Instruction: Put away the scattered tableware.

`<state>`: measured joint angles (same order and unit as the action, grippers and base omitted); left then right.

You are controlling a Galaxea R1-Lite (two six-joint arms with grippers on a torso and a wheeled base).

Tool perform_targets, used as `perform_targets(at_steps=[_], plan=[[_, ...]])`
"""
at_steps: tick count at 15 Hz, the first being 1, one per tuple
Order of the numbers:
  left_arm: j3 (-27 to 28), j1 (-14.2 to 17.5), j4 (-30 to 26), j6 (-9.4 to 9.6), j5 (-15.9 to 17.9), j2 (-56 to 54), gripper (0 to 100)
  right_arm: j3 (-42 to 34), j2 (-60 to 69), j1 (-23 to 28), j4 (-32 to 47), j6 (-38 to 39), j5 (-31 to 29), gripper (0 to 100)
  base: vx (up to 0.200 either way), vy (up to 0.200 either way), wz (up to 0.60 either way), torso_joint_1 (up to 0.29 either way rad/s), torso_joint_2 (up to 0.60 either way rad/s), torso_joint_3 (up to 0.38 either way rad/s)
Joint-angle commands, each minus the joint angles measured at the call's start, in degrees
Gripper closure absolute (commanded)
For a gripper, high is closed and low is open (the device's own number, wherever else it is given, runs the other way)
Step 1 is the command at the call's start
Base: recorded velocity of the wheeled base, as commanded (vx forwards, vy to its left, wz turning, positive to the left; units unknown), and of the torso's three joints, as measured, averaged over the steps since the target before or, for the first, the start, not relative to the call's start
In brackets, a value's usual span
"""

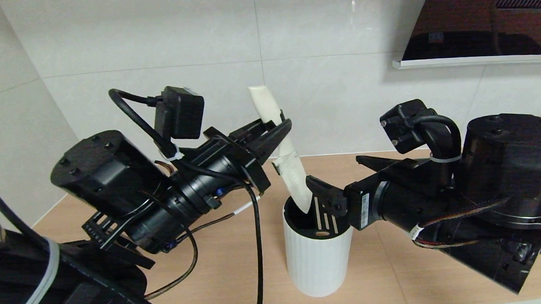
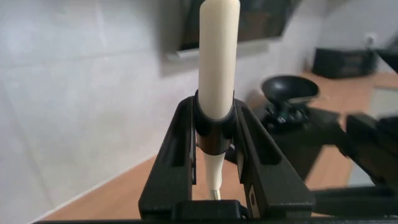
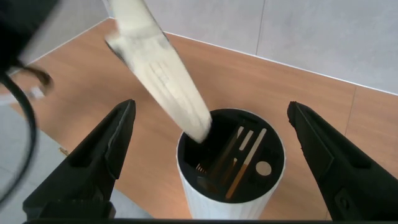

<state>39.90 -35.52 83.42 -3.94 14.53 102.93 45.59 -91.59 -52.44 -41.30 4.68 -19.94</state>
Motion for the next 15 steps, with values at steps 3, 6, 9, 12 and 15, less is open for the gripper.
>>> perform_targets(at_steps=[3, 6, 9, 12, 15], plan=[[-0.35, -0.60, 1.31, 0.07, -0.12, 3.86, 100, -0.07, -0.43, 0.06, -0.01, -0.02, -0.01, 0, 0.000, 0.000, 0.00, 0.000, 0.00, 0.000], [-1.23, -0.95, 0.95, 0.16, -0.12, 3.51, 100, -0.15, -0.61, 0.06, -0.01, -0.02, -0.01, 0, 0.000, 0.000, 0.00, 0.000, 0.00, 0.000], [-2.02, -1.65, 0.78, 0.16, -0.12, 3.42, 100, -0.07, -0.61, 0.06, -0.01, -0.02, -0.01, 0, 0.000, 0.000, 0.00, 0.000, 0.00, 0.000], [-3.78, -2.18, -1.95, 0.16, -0.21, 4.04, 100, -0.15, -0.61, 0.06, -0.01, -0.02, -0.01, 0, 0.000, 0.000, 0.00, 0.000, 0.00, 0.000], [-4.04, -2.18, -2.74, 0.16, -0.47, 5.27, 100, -0.15, -0.61, 0.15, -0.01, -0.37, -0.01, 0, 0.000, 0.000, 0.00, 0.000, 0.00, 0.000]])
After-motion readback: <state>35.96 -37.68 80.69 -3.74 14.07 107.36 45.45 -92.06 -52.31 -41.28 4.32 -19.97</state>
